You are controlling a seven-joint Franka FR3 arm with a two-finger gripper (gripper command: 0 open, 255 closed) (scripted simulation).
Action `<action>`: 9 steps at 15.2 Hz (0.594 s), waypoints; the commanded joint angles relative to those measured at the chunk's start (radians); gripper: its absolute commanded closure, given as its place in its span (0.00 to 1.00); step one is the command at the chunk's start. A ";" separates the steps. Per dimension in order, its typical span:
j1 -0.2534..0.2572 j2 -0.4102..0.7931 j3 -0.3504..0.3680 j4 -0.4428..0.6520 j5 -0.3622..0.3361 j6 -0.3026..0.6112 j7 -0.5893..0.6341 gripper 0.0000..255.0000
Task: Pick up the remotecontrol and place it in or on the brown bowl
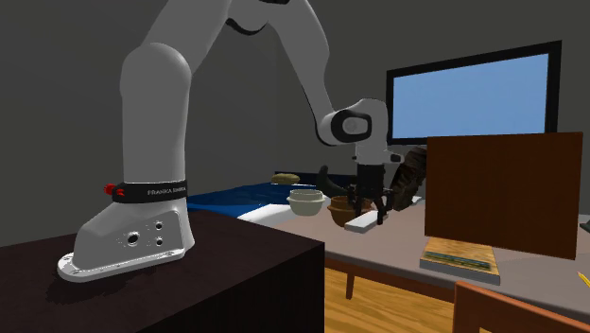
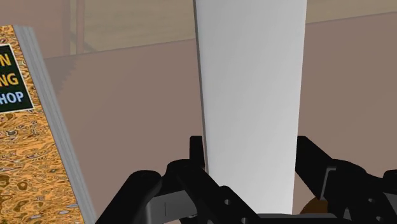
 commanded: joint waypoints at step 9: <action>0.032 -0.124 -0.045 -0.021 -0.058 -0.101 0.041 1.00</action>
